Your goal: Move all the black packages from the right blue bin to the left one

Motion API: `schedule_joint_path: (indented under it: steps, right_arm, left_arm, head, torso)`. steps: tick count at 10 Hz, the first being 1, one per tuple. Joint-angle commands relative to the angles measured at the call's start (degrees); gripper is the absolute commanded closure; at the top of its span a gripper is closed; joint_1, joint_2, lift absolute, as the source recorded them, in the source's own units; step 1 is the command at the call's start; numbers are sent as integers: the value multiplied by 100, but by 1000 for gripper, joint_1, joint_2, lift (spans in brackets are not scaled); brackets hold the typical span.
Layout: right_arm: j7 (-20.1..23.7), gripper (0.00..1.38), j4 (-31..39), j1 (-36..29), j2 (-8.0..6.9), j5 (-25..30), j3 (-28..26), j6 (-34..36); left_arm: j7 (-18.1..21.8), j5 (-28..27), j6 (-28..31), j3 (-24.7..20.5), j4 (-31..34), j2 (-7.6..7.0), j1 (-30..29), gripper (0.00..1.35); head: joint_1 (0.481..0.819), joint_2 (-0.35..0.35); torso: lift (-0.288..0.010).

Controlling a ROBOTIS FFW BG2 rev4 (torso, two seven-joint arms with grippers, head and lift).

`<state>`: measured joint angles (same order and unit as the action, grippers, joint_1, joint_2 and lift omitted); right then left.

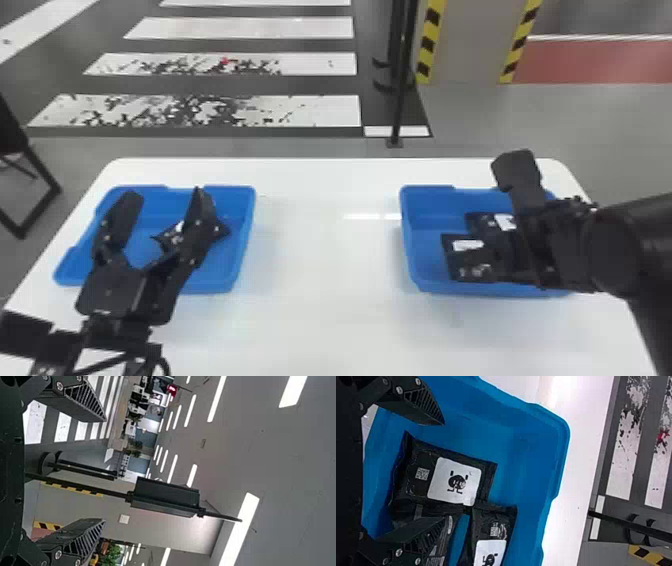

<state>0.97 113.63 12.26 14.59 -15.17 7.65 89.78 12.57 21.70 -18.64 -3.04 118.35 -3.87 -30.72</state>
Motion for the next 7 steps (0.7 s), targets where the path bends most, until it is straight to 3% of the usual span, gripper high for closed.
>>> schedule_joint_path:
  steps: [1,7]
  right_arm:
    - [-9,180,-373,222,0,-83,104,30]
    - [-449,200,-1006,363,0,-345,207,30]
  left_arm:
    - [0,0,-34,-5,-1,0,-7,145]
    - [0,-34,-119,7,-1,0,7,145]
  head:
    - [695,26]
    - [695,19]
  torso:
    - [-140]
    - [-140]
